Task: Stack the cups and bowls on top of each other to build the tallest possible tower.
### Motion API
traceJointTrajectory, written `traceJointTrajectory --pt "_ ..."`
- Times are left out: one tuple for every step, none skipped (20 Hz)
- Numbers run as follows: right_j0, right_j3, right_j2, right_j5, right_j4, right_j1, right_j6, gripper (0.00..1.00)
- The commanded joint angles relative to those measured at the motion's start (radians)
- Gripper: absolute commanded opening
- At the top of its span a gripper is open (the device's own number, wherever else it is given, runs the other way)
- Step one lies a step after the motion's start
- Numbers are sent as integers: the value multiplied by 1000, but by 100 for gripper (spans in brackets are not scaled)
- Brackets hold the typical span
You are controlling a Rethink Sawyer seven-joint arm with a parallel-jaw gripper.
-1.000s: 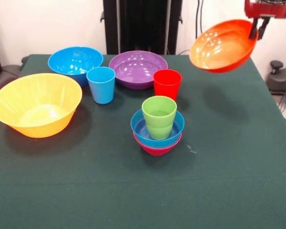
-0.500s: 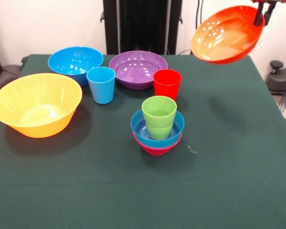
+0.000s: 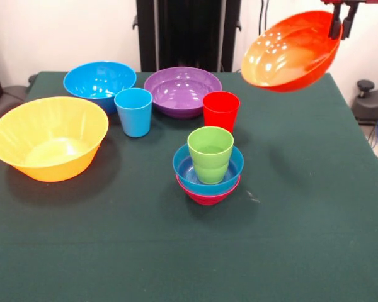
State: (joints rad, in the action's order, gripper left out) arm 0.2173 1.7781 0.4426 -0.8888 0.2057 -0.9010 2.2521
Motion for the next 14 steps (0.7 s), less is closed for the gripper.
traceJointTrajectory --pt "28 -124 72 -143 135 79 -286 0" --pt "31 -133 74 -143 145 88 -287 0" --pt "34 -147 76 -142 159 99 -292 0" --pt "38 -157 80 -147 165 105 -295 0" --pt "43 -165 87 -156 167 106 -301 0" --pt "45 -179 91 -171 167 109 -302 0" --pt "48 -183 99 -189 159 102 -302 0" --pt "49 -201 103 -207 162 107 -305 0" --pt "52 -217 108 -222 167 112 -311 0" --pt "55 -232 113 -236 172 117 -317 0" --pt "61 -244 116 -244 180 122 -329 0" --pt "66 -251 120 -245 187 127 -335 0" --pt "74 -260 126 -249 193 133 -344 0" --pt "75 -270 130 -258 198 139 -346 0"
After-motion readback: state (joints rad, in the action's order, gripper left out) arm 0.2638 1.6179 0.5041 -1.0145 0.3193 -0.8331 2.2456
